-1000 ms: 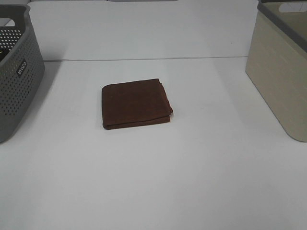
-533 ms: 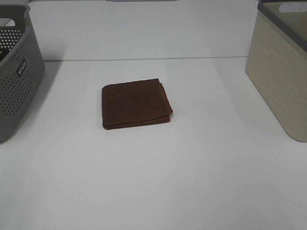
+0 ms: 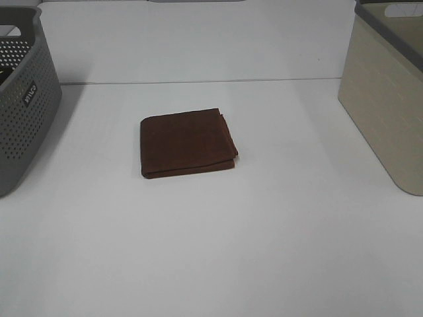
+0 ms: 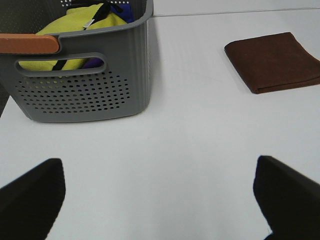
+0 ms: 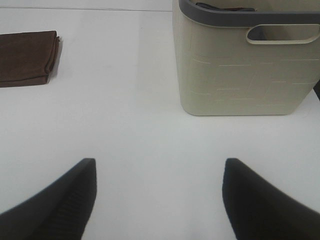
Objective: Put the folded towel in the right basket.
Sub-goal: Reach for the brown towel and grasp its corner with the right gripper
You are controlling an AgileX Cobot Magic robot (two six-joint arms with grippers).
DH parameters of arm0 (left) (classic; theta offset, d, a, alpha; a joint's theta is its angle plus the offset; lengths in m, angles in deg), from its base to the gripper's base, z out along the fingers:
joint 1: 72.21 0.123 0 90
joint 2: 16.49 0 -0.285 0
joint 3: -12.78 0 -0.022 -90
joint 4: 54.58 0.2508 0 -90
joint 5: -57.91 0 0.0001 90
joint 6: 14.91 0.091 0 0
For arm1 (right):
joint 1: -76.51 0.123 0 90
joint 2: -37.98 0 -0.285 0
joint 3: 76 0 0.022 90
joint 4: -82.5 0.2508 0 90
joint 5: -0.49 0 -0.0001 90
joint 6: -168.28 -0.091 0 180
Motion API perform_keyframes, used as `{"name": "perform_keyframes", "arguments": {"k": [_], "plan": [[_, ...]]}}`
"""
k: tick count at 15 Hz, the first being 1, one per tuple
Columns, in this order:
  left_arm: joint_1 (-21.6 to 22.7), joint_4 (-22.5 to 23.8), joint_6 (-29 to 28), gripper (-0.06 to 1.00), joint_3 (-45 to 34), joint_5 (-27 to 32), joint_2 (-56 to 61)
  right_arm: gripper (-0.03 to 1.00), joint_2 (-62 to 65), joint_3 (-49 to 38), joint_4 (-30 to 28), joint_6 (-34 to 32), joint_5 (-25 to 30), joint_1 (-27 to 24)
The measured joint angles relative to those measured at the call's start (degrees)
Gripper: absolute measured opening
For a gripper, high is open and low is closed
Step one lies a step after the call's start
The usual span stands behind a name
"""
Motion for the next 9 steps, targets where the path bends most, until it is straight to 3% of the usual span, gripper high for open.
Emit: {"name": "perform_keyframes", "arguments": {"k": [9], "plan": [[0.00, 0.00, 0.00, 0.97, 0.00, 0.00, 0.00, 0.68, 0.00, 0.00, 0.00, 0.00, 0.00, 0.00]]}}
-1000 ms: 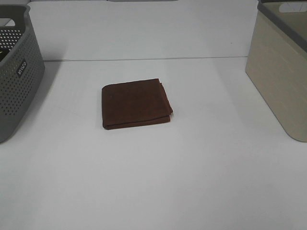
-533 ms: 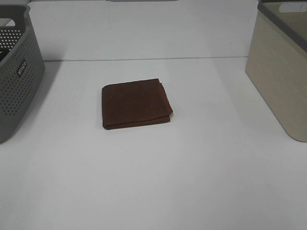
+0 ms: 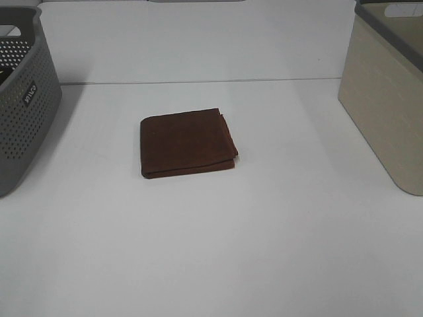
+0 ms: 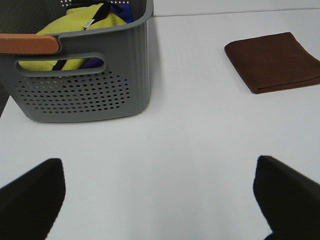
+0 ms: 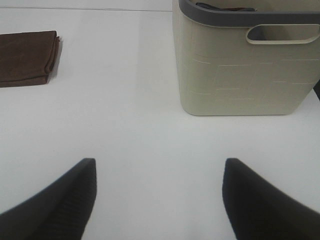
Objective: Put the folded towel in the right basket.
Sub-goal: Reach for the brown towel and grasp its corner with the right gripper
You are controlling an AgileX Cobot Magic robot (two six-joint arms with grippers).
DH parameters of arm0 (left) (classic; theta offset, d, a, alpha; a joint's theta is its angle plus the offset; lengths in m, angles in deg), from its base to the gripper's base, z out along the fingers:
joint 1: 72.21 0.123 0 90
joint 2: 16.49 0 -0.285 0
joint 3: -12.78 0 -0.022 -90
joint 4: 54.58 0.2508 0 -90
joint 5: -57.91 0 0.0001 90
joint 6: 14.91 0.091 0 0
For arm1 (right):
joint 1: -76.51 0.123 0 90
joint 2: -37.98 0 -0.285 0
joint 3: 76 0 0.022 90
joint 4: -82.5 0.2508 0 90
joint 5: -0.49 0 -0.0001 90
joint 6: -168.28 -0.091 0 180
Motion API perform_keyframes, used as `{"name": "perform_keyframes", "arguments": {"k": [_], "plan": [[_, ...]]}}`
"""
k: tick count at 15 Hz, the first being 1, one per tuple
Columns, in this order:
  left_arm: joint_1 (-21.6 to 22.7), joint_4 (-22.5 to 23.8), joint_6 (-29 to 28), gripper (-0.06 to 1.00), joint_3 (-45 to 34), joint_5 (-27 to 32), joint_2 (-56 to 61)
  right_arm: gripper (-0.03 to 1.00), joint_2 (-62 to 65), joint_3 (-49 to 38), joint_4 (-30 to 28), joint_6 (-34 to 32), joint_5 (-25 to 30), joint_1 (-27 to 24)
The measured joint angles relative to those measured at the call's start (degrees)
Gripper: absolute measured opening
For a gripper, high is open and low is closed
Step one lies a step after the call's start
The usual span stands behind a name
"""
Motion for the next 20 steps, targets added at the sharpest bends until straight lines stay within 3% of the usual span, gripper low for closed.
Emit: {"name": "perform_keyframes", "arguments": {"k": [20], "plan": [[0.00, 0.00, 0.00, 0.97, 0.00, 0.00, 0.00, 0.68, -0.11, 0.00, 0.00, 0.00, 0.00, 0.00]]}}
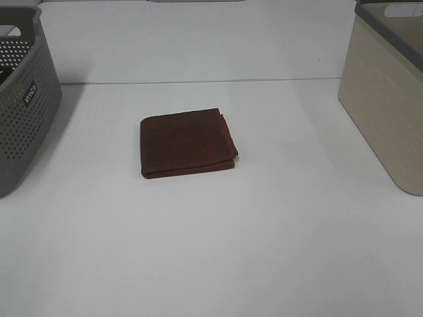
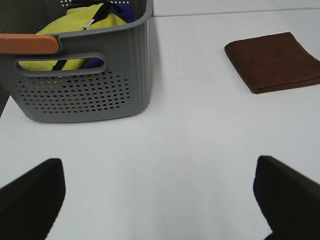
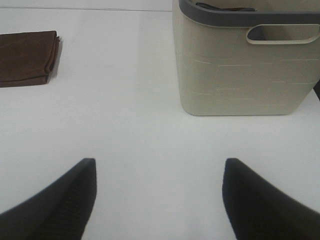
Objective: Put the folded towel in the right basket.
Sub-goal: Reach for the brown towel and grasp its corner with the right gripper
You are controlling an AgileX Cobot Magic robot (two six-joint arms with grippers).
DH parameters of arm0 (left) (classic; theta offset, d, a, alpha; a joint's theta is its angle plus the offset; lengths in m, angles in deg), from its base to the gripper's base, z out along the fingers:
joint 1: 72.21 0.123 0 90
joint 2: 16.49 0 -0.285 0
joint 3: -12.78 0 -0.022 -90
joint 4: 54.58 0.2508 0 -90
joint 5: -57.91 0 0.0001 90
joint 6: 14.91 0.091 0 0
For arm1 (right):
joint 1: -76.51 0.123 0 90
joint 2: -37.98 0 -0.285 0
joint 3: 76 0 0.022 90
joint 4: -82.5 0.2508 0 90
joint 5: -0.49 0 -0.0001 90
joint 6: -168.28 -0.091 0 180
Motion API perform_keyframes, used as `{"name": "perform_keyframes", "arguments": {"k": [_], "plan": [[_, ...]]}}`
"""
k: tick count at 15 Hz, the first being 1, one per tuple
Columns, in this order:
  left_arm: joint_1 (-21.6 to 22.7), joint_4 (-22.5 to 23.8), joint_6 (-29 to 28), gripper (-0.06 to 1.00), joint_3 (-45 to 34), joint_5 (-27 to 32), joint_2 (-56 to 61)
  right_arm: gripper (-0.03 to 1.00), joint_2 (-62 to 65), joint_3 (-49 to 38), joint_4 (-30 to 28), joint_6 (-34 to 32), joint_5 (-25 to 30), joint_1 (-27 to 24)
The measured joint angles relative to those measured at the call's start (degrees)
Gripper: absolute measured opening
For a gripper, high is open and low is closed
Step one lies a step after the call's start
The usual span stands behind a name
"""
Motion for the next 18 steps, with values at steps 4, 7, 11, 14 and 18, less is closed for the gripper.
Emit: {"name": "perform_keyframes", "arguments": {"k": [4, 7, 11, 14, 18], "plan": [[0.00, 0.00, 0.00, 0.97, 0.00, 0.00, 0.00, 0.68, -7.79, 2.01, 0.46, 0.00, -2.98, 0.00], [0.00, 0.00, 0.06, 0.97, 0.00, 0.00, 0.00, 0.68, -21.26, 7.33, 1.49, 0.00, -8.82, 0.00], [0.00, 0.00, 0.06, 0.97, 0.00, 0.00, 0.00, 0.68, -47.44, 20.91, 6.47, 1.55, -10.60, 0.00], [0.00, 0.00, 0.06, 0.97, 0.00, 0.00, 0.00, 0.68, -63.25, 32.26, 12.72, 7.91, -8.77, 0.00], [0.00, 0.00, 0.06, 0.97, 0.00, 0.00, 0.00, 0.68, -81.02, 46.47, 15.64, 9.97, -8.37, 5.84]]}}
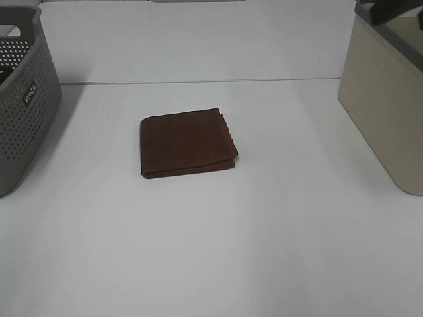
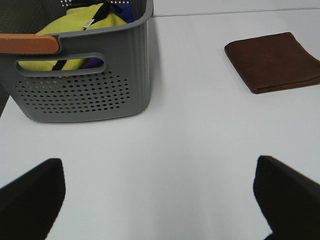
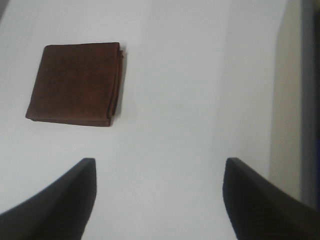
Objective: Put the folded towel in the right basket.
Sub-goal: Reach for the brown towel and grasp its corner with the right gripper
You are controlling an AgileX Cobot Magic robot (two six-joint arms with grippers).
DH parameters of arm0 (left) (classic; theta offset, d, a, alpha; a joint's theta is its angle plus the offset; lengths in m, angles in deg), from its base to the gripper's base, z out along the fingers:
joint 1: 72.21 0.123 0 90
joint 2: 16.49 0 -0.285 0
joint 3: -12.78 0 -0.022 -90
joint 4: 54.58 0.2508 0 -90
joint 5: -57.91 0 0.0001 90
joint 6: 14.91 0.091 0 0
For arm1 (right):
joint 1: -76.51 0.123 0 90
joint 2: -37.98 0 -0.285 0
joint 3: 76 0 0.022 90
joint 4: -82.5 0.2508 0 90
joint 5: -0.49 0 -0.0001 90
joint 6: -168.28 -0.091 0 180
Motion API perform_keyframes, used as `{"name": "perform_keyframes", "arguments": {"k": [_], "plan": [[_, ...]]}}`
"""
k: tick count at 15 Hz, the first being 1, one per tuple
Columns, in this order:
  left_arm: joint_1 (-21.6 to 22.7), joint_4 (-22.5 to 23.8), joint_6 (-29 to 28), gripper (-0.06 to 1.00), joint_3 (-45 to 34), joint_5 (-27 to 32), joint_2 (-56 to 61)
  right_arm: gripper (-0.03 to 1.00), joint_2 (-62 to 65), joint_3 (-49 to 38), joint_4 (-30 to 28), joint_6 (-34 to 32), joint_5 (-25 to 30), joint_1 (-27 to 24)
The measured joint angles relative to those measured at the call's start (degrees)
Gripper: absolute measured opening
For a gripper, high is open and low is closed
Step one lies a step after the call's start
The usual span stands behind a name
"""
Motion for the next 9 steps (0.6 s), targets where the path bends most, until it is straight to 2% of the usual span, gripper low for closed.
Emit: {"name": "perform_keyframes", "arguments": {"k": [3, 7, 9], "plan": [[0.00, 0.00, 0.00, 0.97, 0.00, 0.00, 0.00, 0.68, -11.92, 9.51, 0.00, -0.63, -0.06, 6.88], [0.00, 0.00, 0.00, 0.97, 0.00, 0.00, 0.00, 0.68, -23.84, 17.99, 2.01, -2.18, 1.38, 8.65], [0.00, 0.00, 0.00, 0.97, 0.00, 0.00, 0.00, 0.68, -30.71, 22.75, 4.07, -2.23, 4.64, 8.65]]}}
